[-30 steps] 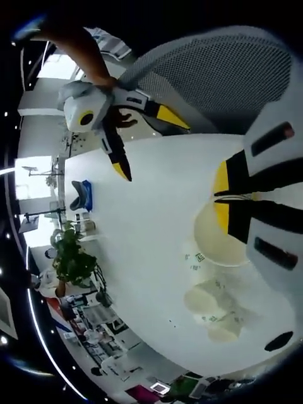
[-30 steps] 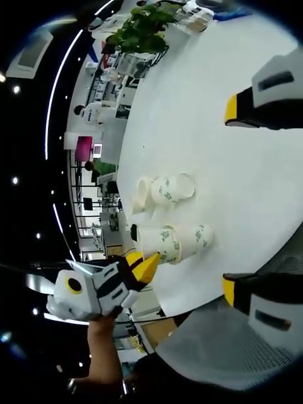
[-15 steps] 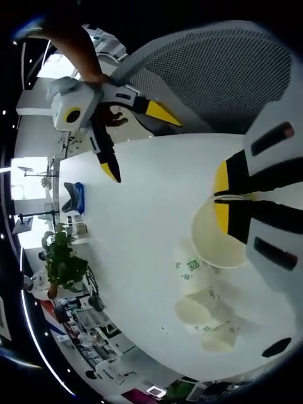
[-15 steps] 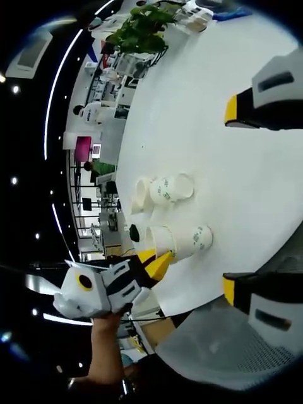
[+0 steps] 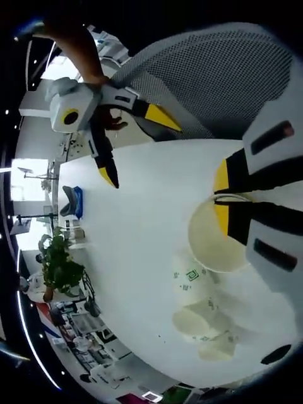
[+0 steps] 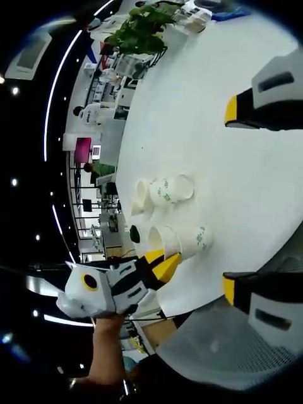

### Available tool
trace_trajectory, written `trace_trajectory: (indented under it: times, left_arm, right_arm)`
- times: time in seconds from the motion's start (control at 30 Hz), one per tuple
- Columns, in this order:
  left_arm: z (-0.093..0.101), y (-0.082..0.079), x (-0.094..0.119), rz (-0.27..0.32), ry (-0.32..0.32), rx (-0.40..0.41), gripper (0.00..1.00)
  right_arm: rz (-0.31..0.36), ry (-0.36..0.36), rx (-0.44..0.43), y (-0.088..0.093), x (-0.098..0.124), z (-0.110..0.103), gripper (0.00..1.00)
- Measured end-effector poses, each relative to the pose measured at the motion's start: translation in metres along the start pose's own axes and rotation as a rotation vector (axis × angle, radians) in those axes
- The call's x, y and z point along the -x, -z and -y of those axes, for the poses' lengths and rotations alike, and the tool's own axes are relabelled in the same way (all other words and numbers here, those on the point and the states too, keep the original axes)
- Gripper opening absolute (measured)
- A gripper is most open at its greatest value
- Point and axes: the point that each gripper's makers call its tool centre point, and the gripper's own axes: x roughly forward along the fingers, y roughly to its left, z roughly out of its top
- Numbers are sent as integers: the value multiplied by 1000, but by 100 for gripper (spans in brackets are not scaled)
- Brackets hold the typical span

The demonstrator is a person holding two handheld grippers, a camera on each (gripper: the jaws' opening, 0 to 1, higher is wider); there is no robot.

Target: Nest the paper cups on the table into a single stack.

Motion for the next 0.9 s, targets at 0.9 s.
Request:
trace_trajectory:
  times: [0.9]
  left_arm:
    - [7,16,-12,-52,62,20,2]
  right_arm:
    - [-8,7,-1,1,0,1,94]
